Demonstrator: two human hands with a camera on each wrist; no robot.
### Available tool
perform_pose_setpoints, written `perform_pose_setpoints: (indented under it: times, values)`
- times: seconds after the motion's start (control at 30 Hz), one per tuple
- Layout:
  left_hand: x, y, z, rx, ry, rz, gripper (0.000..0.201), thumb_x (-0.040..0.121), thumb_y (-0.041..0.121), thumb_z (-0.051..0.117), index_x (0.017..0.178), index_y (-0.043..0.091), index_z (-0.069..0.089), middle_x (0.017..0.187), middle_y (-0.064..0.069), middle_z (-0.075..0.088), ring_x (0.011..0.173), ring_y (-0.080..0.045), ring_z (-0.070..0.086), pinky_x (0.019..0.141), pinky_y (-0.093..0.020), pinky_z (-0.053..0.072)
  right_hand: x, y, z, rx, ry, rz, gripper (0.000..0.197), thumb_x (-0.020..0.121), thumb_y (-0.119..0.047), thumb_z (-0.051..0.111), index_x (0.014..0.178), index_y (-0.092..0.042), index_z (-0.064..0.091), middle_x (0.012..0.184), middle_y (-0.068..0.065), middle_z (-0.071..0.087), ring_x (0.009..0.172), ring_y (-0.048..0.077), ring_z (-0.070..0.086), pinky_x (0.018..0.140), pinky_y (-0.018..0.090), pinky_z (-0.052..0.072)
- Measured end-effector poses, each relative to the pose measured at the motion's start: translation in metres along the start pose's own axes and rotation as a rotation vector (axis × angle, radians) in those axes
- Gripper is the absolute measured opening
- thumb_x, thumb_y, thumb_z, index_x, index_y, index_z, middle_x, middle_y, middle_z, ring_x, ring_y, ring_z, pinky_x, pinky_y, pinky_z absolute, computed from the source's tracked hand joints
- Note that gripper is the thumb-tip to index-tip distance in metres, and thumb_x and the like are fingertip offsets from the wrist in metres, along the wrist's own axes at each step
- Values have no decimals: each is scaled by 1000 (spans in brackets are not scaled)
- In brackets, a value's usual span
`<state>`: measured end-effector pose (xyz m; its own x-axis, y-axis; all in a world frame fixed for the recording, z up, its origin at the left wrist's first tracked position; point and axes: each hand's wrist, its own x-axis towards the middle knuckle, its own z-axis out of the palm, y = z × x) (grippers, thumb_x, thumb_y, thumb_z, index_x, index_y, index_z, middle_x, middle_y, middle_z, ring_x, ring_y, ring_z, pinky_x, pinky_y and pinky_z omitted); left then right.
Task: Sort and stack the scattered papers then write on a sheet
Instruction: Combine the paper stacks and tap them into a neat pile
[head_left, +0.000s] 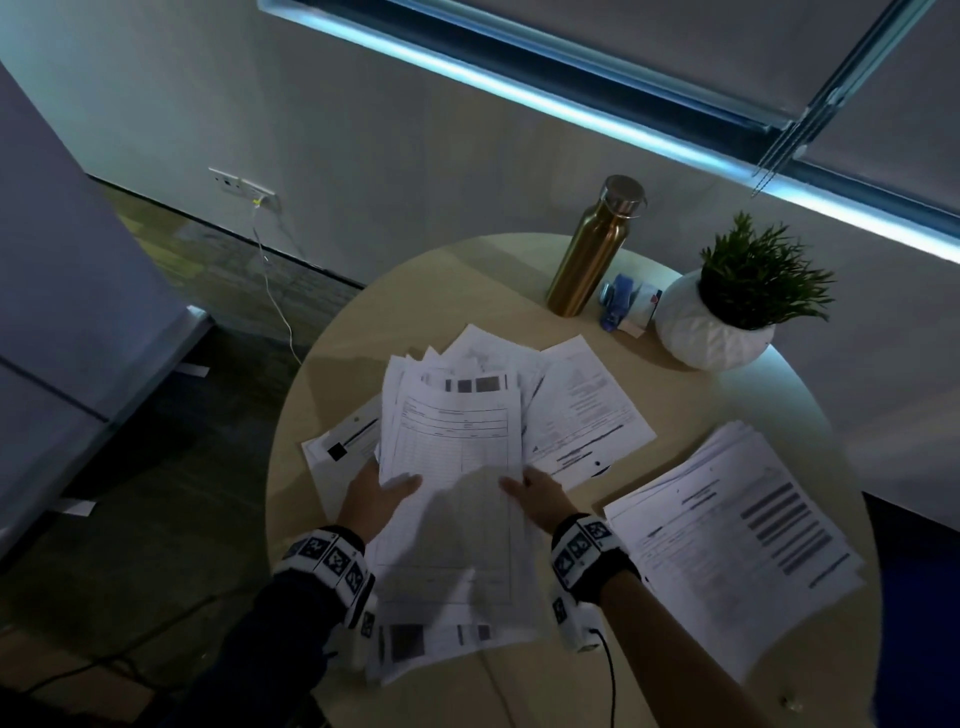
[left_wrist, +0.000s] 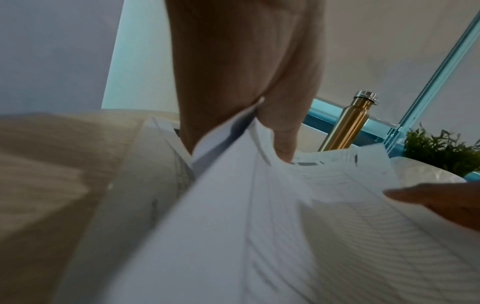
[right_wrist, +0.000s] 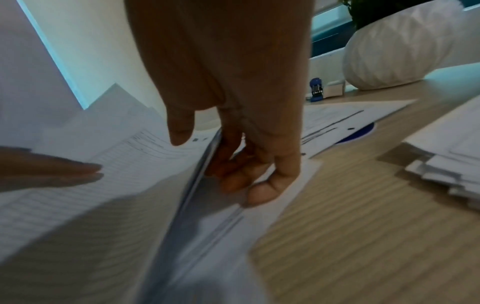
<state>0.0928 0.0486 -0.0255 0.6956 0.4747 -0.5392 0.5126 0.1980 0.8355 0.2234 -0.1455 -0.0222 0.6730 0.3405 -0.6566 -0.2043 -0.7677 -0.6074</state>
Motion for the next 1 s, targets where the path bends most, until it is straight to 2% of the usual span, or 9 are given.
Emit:
perform_pose_setpoints:
  times: [0.13,0.23,0.3,0.37,0.5,0.7,0.77,0.87,1.0]
  values:
    - [-3,0,0,26,-16,-26,64,88,38,59,140,9,35,141,-5,46,129,-21,41,110,-36,30,-13,-7,1,271,173,-74,49,78,-30,73,116,-7,51,109,2,60,103,19,54,80,23,44]
    - [-21,14,-9,-48,-92,12,41,78,36,71,110,18,54,98,14,63,102,-11,57,91,-24,40,-22,-11,-7,460,198,-140,62,71,-11,79,123,-8,47,116,0,57,106,16,52,87,29,46]
    - [-31,23,-16,-96,-96,75,55,59,39,84,106,24,60,96,16,69,98,-10,63,92,-29,47,-25,-14,-15,403,200,-221,50,69,-9,79,114,-11,56,112,1,63,107,22,58,88,37,53]
    - [-34,31,-20,-121,-2,140,51,62,19,84,107,21,61,94,13,69,88,-5,66,92,-32,51,-34,-26,-25,403,254,-335,27,74,-5,75,95,-15,62,95,-2,68,94,20,67,82,39,58]
    - [-46,71,-21,-111,140,371,43,72,9,77,112,17,63,97,14,69,88,4,66,77,-12,52,-56,-47,-43,616,371,-544,14,78,7,67,80,-6,68,64,-12,73,63,0,68,60,17,55]
    - [-59,115,-16,-31,-27,492,40,79,8,70,94,41,52,74,47,60,75,25,56,61,3,42,-65,-47,-59,642,369,-579,5,81,-1,67,86,1,68,67,-11,73,66,4,68,61,19,55]
    - [-58,115,-13,-87,-59,489,34,83,9,65,95,39,53,74,43,62,74,22,59,59,1,43,-67,-50,-60,620,363,-569,4,81,-6,69,85,-5,68,70,-9,72,66,3,68,61,19,54]
    - [-58,105,-8,-127,-49,465,27,89,16,59,111,31,56,90,37,67,90,14,62,74,-4,47,-71,-51,-58,712,407,-547,14,85,-9,65,99,-7,65,88,-3,70,77,4,68,63,15,54]
    - [-67,94,-5,-72,-76,475,36,79,28,70,114,28,59,104,29,67,100,6,62,89,-13,49,-78,-50,-62,645,257,-579,35,74,0,73,106,-12,62,103,1,70,93,14,70,75,29,59]
